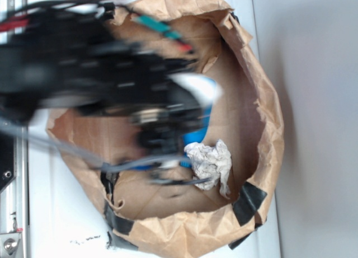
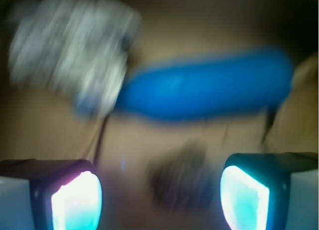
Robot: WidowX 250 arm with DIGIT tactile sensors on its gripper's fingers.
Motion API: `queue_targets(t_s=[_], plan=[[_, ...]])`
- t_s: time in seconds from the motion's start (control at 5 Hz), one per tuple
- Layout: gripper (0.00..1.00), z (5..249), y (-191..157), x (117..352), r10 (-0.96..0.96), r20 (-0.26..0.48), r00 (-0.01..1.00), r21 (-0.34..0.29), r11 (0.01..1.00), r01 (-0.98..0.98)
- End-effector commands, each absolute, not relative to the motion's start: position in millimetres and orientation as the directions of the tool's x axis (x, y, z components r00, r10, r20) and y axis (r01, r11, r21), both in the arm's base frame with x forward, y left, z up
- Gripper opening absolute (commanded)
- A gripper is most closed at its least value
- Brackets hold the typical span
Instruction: Grab the rock.
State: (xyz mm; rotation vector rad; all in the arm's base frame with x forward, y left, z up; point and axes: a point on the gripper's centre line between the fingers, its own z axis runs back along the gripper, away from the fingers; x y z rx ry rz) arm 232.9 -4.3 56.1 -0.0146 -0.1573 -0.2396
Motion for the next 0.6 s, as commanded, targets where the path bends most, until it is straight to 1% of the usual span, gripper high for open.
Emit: queue_targets(t_s=[0.0,0.2,0.4], plan=[[1.00,67.1,5.4,214.3,-0.242,0.136,0.961,0.063,0.970,0.236],[1.00,68.4,6.5,213.4,-0.242,0.109,0.964,0.087,0.969,0.233],[1.00,68.2,5.8,213.1,-0.224,0.111,0.968,0.085,0.973,0.215]])
